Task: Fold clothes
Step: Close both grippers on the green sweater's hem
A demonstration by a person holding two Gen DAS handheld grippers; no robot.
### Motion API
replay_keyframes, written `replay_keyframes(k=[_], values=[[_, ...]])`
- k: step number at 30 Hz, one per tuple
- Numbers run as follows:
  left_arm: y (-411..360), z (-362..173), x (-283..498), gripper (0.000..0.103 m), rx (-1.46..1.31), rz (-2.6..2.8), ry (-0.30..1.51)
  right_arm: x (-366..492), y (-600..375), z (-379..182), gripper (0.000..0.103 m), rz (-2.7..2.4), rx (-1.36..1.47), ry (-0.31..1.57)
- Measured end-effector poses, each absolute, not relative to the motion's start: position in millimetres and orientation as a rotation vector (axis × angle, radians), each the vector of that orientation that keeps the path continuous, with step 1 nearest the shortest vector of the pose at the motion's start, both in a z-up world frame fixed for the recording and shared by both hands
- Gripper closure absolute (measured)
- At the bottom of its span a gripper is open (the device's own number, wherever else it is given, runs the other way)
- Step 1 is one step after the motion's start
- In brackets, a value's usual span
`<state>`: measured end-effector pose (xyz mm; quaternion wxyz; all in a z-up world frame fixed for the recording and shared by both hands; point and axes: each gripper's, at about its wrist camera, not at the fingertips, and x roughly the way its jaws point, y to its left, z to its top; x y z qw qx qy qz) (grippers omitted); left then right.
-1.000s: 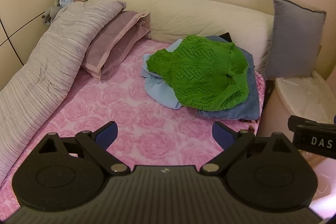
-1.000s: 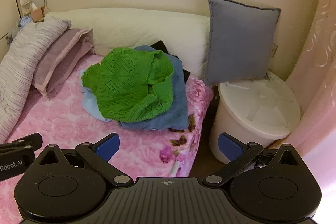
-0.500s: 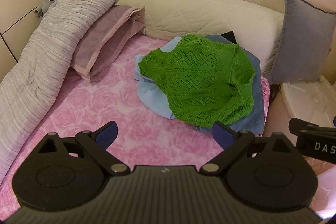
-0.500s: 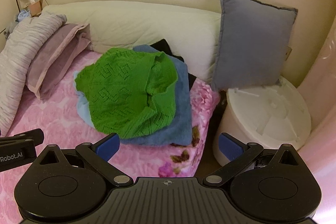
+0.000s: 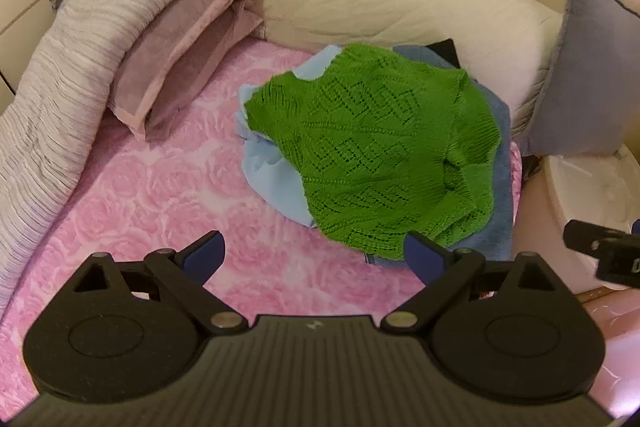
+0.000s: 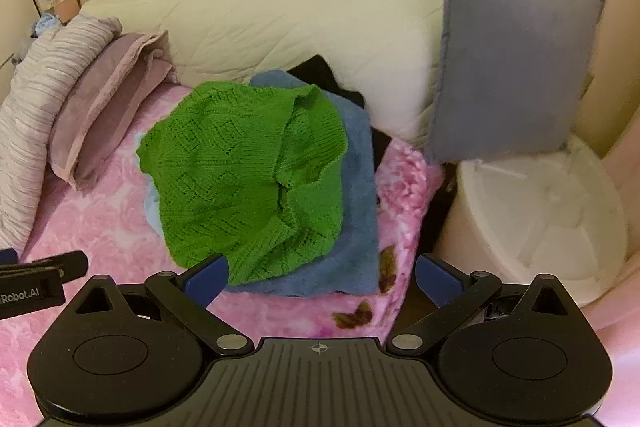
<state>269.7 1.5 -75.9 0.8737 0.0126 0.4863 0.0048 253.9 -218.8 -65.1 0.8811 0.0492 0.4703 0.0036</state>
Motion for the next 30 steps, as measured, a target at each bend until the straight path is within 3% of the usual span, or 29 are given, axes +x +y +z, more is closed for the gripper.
replay_keyframes(k=[4,6,7,14,30], values=[[4,-99,290,0.023,0.001,0.004,1.055,276,-226,-78,0.005,0.025,0.127,1.005],[3,-111,300,0.032,-0.006,-0.012,1.064,287,-226,-86,0.018,0.020,0.117,1.014],[3,-117,306,0.033,-0.011,-0.022,1.068,293,-227,-91,0.020,0.016,0.114,1.015],[-5,-160,354,0.031,0.015,0.020,1.070,340,-228,-128,0.021,0.059,0.094,0.999],[30,-250,451,0.026,-0.201,-0.094,1.105,445,-209,-202,0.026,0.227,0.199,1.035]])
